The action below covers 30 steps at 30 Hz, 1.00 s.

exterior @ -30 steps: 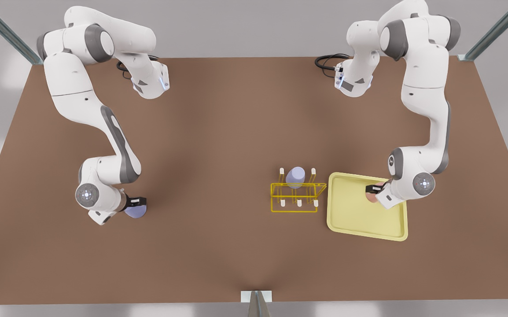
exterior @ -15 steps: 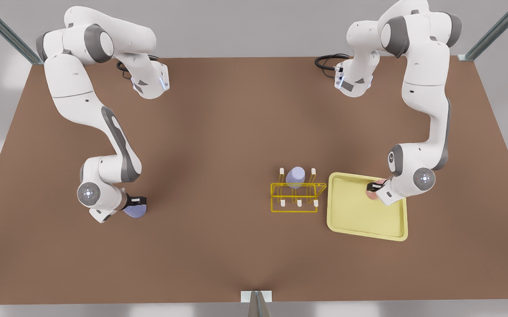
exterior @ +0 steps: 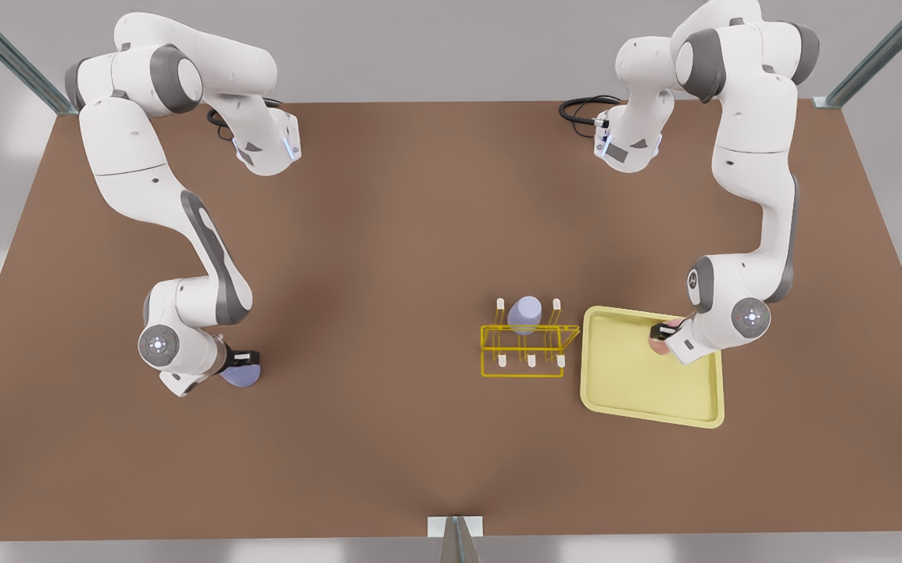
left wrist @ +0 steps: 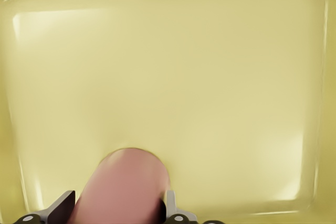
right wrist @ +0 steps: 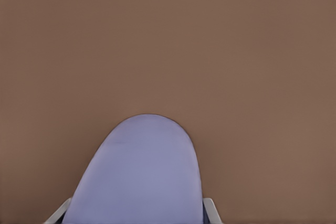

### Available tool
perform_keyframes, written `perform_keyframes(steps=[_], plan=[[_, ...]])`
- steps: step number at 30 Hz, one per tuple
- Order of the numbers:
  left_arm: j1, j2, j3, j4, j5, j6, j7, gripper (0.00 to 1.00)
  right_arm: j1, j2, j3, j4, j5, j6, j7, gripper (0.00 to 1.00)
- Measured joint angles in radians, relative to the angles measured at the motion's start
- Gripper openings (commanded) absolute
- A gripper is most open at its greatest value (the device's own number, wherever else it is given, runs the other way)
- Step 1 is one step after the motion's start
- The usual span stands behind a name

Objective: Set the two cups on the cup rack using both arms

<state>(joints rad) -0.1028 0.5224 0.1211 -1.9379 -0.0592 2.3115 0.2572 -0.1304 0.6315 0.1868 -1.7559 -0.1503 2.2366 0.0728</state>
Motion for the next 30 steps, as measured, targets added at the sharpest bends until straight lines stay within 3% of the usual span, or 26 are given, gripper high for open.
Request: perform_keyframes(steps=[8,14,22,30], plan=[[0.000,-0.023,0.000,0.003,0.002,-0.010,-0.005,0.84,-0.001,0.000,0.000,0.007,0.000,-0.002,0.001,0.89],[-0.026,-0.044,0.000,0.028,0.003,-0.030,-0.018,0.83,-0.001,0.000,0.000,0.007,0.002,-0.002,-0.001,0.83],[-0.105,0.036,-0.015,0.332,0.004,-0.173,-0.100,0.84,0.000,0.001,0.002,0.024,0.003,-0.003,-0.009,0.83],[-0.141,0.078,-0.129,0.570,0.002,-0.342,-0.272,0.84,0.010,-0.001,0.041,0.088,0.006,-0.021,-0.038,0.83]])
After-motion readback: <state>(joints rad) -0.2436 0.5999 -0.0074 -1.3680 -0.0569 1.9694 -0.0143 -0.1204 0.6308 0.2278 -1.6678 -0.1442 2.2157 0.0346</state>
